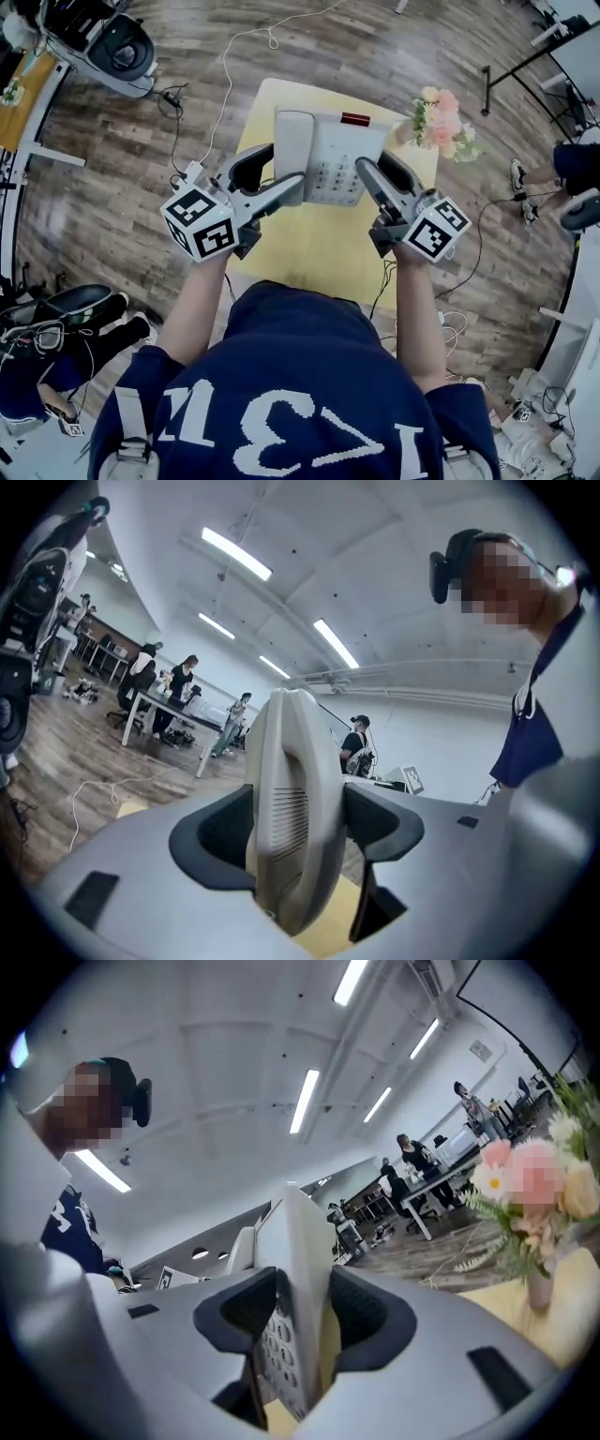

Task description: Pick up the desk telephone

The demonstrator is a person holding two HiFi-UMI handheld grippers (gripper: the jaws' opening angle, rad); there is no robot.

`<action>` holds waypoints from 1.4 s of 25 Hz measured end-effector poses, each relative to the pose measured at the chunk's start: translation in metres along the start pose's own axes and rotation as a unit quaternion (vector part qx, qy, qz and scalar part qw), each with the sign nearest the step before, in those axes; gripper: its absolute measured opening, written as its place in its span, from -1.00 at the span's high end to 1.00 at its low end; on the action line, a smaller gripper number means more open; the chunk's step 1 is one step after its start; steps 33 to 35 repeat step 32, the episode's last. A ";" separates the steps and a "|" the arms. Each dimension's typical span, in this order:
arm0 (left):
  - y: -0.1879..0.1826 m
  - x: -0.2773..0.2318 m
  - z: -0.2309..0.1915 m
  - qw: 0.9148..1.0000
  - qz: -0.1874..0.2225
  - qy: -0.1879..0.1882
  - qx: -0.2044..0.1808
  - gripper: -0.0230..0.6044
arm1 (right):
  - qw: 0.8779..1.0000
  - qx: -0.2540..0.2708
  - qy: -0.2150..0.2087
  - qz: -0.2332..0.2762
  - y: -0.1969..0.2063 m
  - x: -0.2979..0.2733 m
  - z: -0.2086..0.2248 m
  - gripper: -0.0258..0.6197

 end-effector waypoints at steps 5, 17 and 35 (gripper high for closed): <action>-0.035 0.000 0.027 0.998 0.029 0.004 -0.048 -0.07 | 0.998 0.051 -0.021 0.027 -0.034 0.014 -0.029 0.31; -0.069 -0.012 0.036 0.995 0.046 0.009 -0.089 -0.07 | 0.995 0.082 -0.029 0.053 -0.068 0.018 -0.040 0.31; -0.066 -0.021 0.029 0.995 0.041 0.014 -0.088 -0.07 | 0.995 0.086 -0.017 0.052 -0.069 0.018 -0.032 0.32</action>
Point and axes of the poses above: the fingertips, and each gripper's own axes: x backward along the fingers, z to its right, y out of its underside, the point moved 5 cm from there along x, backward along the fingers, and after that the axes turned 7 degrees about -x, right-handed, at the moved point
